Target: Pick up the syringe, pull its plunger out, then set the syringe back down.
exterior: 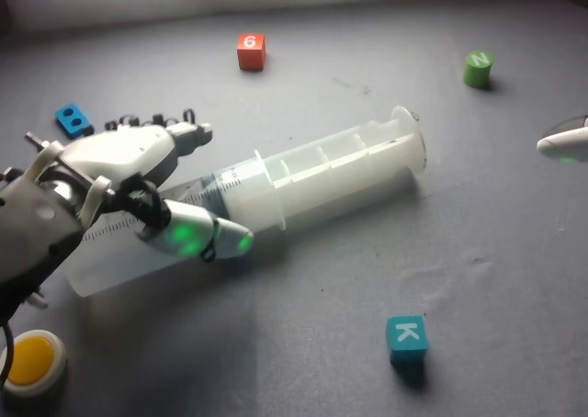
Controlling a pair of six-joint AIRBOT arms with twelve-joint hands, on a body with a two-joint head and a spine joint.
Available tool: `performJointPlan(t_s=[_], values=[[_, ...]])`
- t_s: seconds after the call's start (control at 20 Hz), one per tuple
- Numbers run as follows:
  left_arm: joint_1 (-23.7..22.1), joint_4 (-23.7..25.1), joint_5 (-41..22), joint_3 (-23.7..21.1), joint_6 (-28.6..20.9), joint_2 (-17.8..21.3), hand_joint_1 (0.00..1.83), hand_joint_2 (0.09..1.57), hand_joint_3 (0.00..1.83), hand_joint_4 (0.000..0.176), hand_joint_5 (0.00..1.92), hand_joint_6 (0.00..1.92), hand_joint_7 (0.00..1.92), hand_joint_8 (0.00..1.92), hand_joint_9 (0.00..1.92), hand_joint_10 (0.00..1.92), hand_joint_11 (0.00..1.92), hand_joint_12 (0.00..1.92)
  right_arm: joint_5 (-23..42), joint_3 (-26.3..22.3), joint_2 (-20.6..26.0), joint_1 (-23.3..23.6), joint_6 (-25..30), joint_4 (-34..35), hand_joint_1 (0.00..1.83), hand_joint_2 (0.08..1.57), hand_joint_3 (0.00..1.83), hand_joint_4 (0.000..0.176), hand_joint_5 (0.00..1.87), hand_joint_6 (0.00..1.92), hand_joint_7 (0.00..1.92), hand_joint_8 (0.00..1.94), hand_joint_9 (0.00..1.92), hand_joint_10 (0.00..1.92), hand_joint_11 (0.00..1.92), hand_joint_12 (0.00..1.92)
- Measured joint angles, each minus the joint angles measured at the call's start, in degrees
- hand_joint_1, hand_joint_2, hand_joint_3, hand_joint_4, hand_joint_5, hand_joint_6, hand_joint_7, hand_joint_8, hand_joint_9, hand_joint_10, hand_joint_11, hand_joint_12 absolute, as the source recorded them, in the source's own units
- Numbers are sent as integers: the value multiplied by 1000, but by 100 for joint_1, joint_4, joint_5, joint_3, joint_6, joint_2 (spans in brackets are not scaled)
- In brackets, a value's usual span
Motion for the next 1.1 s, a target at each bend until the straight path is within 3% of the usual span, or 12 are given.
performJointPlan(t_s=[0.45,0.5,0.55,0.6,0.65,0.7,0.75,0.9,0.95,1.0,1.05,1.1], values=[[-1062,50,599,-490,927,485,704,827,0,0,228,25,340,27,281,182,0,729,-9,0,0,-37,0,-59,785,898,0,0,81,14,168,15,175,17,0,507],[-1167,55,669,-553,1005,540,622,826,0,0,272,36,369,64,233,416,0,822,2,0,0,-37,0,-63,816,887,0,0,168,18,272,18,274,29,0,698],[-1335,52,831,-658,1102,632,534,897,30,0,273,49,223,586,71,1002,0,1180,26,0,0,-37,2,-66,793,901,1,0,302,51,401,50,396,72,0,960],[-1458,68,951,-723,1185,684,431,935,13,0,54,988,44,1308,13,1609,0,1773,35,0,0,-37,0,-66,679,948,8,0,416,136,507,145,505,197,0,1425],[-1572,94,1069,-767,1237,704,445,935,4,0,10,1518,8,1685,2,1859,0,1891,42,0,0,-37,0,-61,547,984,3,0,149,1091,147,1144,100,1491,0,1822],[-1716,101,1235,-817,1316,756,606,960,6,0,1,1840,11,1874,62,1909,101,1915,46,0,0,-46,0,-61,553,945,0,0,29,1738,29,1782,83,1835,131,1901],[-1840,109,1349,-839,1368,789,663,1004,12,0,19,1905,70,1912,116,1919,166,1920,52,0,2,-63,2,-85,542,925,0,0,5,1884,5,1909,125,1904,262,1917],[-2201,380,1899,-848,1471,911,351,1135,7,0,1316,1879,1451,1921,1414,1921,1253,1921,122,0,0,-63,0,-151,339,975,7,0,375,1921,496,1941,583,1921,657,1921],[-2288,481,2076,-848,1469,951,296,1159,1,32,1351,1878,1504,1921,1500,1921,1339,1921,129,0,0,-63,2,-160,314,1001,7,0,619,1921,799,1941,881,1921,977,1921],[-2400,584,2321,-850,1469,1008,315,1207,1,119,1308,1912,1498,1921,1517,1921,1367,1921,131,0,0,-63,2,-170,385,1012,3,0,1080,1921,1293,1941,1347,1921,1421,1921],[-2463,662,2468,-863,1467,1043,312,1258,4,165,1344,1919,1527,1921,1543,1921,1380,1921,129,0,0,-63,2,-175,385,1026,4,0,1373,1921,1581,1941,1614,1921,1663,1921],[-2533,745,2592,-868,1462,1071,393,1304,14,174,1352,1921,1528,1921,1552,1921,1412,1921,129,0,0,-66,0,-177,334,1047,9,0,1567,1921,1738,1941,1753,1921,1783,1921]])
